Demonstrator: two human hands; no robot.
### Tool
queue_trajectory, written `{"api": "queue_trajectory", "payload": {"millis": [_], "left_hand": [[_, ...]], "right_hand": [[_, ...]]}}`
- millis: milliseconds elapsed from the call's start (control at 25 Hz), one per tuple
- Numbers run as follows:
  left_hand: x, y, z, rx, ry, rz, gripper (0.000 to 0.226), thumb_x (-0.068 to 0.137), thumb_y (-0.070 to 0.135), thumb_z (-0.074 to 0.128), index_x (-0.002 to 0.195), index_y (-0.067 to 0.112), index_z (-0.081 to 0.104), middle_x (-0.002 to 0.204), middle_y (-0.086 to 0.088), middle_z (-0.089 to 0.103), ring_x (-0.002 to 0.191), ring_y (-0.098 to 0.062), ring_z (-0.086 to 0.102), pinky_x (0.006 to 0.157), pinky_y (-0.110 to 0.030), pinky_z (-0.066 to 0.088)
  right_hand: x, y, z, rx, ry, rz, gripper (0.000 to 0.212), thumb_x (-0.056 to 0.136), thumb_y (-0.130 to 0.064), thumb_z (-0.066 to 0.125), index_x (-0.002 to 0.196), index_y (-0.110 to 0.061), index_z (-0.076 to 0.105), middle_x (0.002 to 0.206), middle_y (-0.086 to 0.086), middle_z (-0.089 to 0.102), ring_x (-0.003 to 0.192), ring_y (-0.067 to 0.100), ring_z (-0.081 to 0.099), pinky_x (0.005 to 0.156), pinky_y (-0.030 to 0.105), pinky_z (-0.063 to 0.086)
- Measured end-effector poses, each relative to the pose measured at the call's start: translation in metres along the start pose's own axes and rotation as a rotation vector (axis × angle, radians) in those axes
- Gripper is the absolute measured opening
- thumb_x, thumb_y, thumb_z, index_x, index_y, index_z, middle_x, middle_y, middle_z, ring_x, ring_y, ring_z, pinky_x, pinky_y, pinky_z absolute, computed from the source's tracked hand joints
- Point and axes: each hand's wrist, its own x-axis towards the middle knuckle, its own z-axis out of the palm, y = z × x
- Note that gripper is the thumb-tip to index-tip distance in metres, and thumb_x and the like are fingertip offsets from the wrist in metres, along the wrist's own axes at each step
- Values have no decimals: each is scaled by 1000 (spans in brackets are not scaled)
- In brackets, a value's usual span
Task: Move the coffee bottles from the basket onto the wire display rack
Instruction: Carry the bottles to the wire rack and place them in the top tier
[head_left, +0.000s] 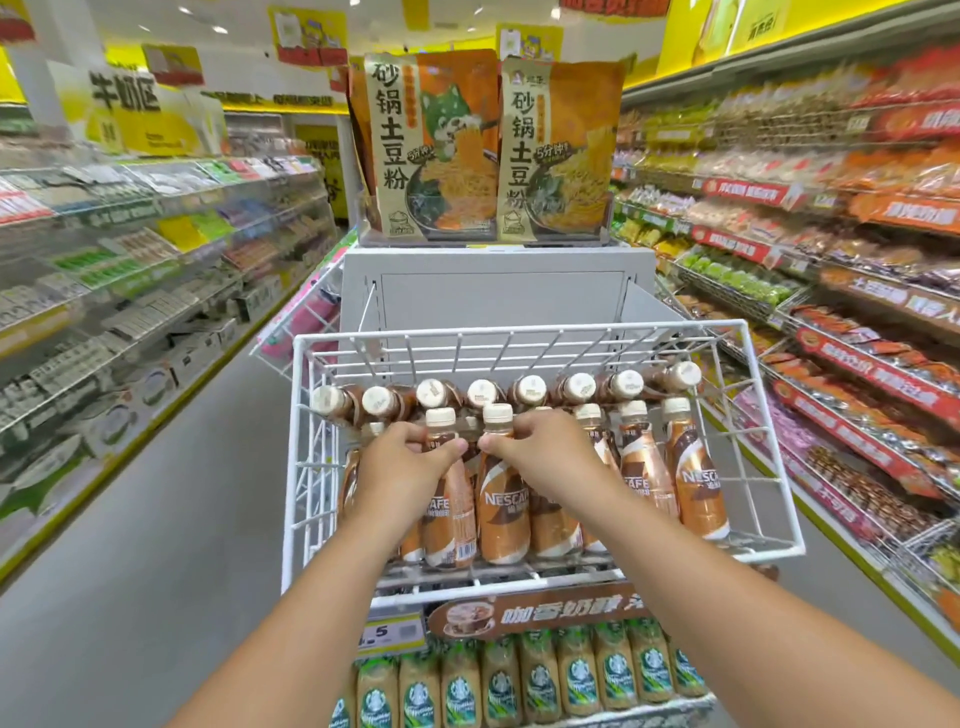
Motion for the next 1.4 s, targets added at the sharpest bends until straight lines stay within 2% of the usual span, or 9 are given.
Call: {"api": "queue_trajectory", "payload": {"millis": [160,280,520,720,880,1080,1160,1280,1400], "left_hand": [[5,-5,3,68,24,26,60,83,53,78,130,19,63,124,-1,66,106,-20,62,92,-41,54],[7,-6,8,94,16,35,68,85,53,76,139,16,59,134,-4,65,116,-23,62,92,-38,52],[7,-7,10,125,2,53,70,88,51,74,144,14,55,138,-6,63,122,-23,60,86,-30,45],[6,-13,8,168,-5,126,68,89,54,70,145,20,52,140,-4,61,124,-23,59,97,-38,51],[2,-18,5,470,9,299,70,95,57,55,153,20,42,150,-4,51,136,-25,49,107,-45,47],[-19,-24,4,860,49,419,75,99,63,36,161,22,22,168,-9,20,154,-29,17,124,-47,24],[-33,-24,4,956,42,426,77,98,67,28,163,29,14,171,-8,4,157,-29,2,126,-47,9],[-52,-22,9,1028,66,432,86,88,76,8,163,34,9,171,-6,-1,157,-29,-6,126,-49,3],[-73,-18,17,1074,51,386,82,94,76,15,163,32,8,171,-5,-3,157,-28,-6,126,-49,2]], "right_hand": [[7,-3,9,-136,67,-30,46,94,-33,73,132,-7,66,127,6,70,104,19,68,85,30,52],[9,1,12,-216,55,-50,44,97,-26,68,138,-10,61,126,7,71,98,20,66,82,31,52],[8,7,10,-210,11,-48,57,98,-29,66,151,-14,50,149,3,57,124,19,62,94,26,45],[0,12,8,-199,-8,-100,59,98,-33,65,153,-18,48,143,1,61,113,14,64,91,25,48],[-14,26,7,-324,-59,-265,62,100,-39,61,157,-23,41,166,-3,34,152,14,31,120,27,24],[-31,51,-3,-604,-77,-408,73,102,-56,47,163,-24,23,173,-4,1,159,16,-7,127,43,11],[-35,61,-10,-677,-105,-384,78,101,-64,40,164,-27,14,173,-3,-6,158,20,-14,127,46,5],[-39,74,-19,-734,-117,-377,81,99,-71,32,165,-31,8,173,-2,-9,158,24,-14,127,51,-2],[-46,84,-28,-741,-134,-378,81,98,-72,30,165,-30,9,173,1,-8,159,28,-11,128,53,2]]}}
